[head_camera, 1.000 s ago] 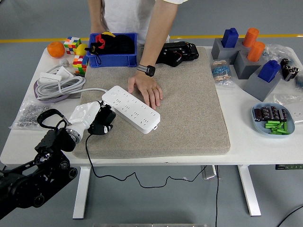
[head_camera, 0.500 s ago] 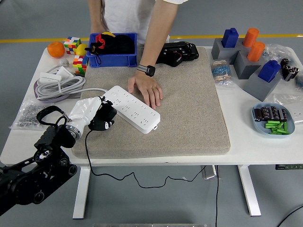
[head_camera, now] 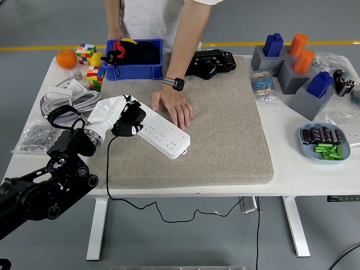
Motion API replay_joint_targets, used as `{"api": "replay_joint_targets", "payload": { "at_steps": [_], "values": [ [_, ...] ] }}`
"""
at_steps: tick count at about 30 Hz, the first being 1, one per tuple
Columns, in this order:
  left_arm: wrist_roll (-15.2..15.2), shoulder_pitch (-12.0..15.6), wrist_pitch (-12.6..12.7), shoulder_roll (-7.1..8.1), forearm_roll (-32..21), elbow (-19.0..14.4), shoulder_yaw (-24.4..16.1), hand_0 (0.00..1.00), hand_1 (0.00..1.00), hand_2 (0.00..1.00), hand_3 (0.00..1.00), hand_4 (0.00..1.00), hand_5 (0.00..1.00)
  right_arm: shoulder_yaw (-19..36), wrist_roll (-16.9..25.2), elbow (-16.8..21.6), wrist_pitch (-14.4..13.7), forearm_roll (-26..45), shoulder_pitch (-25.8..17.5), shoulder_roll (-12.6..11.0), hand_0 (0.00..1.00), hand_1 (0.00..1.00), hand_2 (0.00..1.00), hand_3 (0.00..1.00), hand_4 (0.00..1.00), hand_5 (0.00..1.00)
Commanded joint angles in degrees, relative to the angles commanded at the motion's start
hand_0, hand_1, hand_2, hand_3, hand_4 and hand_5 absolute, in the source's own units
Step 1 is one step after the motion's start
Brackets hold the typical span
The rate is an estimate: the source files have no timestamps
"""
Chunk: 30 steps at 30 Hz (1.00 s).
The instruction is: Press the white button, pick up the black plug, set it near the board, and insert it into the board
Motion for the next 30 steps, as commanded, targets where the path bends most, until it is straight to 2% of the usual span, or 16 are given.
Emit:
{"api": "replay_joint_targets", "payload": {
  "at_steps": [6, 11, 30],
  "values": [
    [-0.8, -2.8, -0.1, -0.18, -1.3, 3.4, 3.4, 0.278, 0.357, 0.371, 0.575, 0.633, 0.002, -0.5, -0.1, -0.1, 0.0, 0.1, 0.0, -0.1, 0.699, 0.640, 0.650, 0.591, 0.671, 0.414],
    [-1.3, -3.9, -0.2, -0.45, -2.0, 5.7, 5.0, 0.281, 0.358, 0.373, 0.576, 0.635, 0.002, -0.8, 0.0, -0.1, 0.0, 0.2, 0.3, -0.4, 0.698, 0.641, 0.651, 0.591, 0.671, 0.414],
    [-1.0, -6.3, -0.3, -1.92, -0.9, 9.7, 7.2, 0.273, 0.361, 0.374, 0.577, 0.639, 0.002, -1.7, 0.0, -0.1, 0.1, 0.4, 0.5, -0.5, 0.697, 0.641, 0.649, 0.591, 0.670, 0.412]
  ]
}}
